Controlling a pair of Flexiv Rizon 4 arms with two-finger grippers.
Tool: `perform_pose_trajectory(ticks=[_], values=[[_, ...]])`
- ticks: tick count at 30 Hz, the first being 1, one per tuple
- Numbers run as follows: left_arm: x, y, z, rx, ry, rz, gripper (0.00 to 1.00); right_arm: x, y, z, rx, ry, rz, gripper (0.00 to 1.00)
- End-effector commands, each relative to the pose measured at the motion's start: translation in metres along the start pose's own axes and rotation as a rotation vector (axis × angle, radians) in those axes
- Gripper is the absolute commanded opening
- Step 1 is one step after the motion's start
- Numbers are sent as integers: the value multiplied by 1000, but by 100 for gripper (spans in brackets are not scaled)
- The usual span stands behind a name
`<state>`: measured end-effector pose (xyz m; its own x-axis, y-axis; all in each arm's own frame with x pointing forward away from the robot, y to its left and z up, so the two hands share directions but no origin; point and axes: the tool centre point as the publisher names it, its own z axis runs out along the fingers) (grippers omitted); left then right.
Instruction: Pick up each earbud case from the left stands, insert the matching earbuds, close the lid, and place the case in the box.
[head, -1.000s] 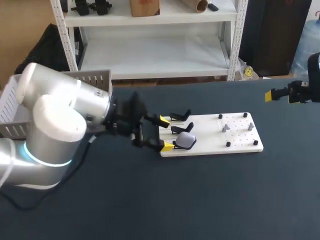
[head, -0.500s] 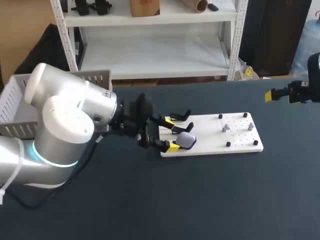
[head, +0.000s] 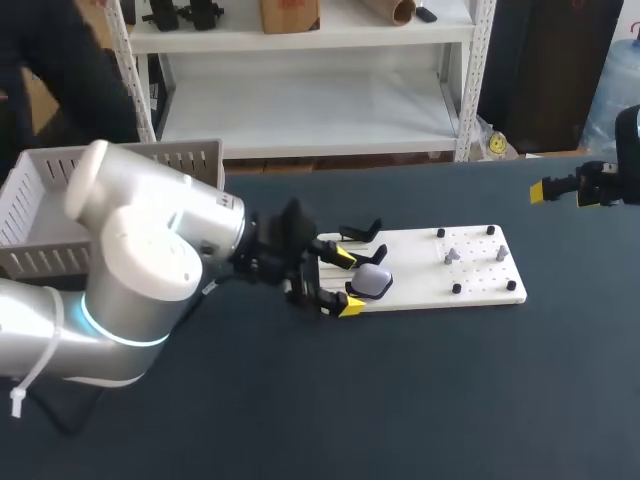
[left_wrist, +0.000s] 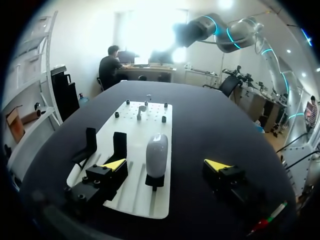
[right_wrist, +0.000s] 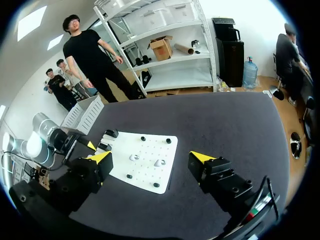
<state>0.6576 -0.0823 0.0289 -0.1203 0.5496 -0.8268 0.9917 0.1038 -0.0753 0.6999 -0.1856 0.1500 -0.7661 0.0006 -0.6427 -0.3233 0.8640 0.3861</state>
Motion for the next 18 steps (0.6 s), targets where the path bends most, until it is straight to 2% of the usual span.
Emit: perform_pose_trajectory(ticks=[1, 4, 6, 18], values=[[1, 7, 7, 14, -10, 4, 100, 0, 0, 0, -2, 1, -1, 100], [1, 9, 9, 28, -29, 3, 98, 0, 0, 0, -2, 1, -1, 100], [1, 10, 10, 33, -36, 3, 93, 0, 0, 0, -2, 1, -1, 100], [0, 15, 19, 65, -59, 2, 84, 0, 0, 0, -2, 1, -1, 100]])
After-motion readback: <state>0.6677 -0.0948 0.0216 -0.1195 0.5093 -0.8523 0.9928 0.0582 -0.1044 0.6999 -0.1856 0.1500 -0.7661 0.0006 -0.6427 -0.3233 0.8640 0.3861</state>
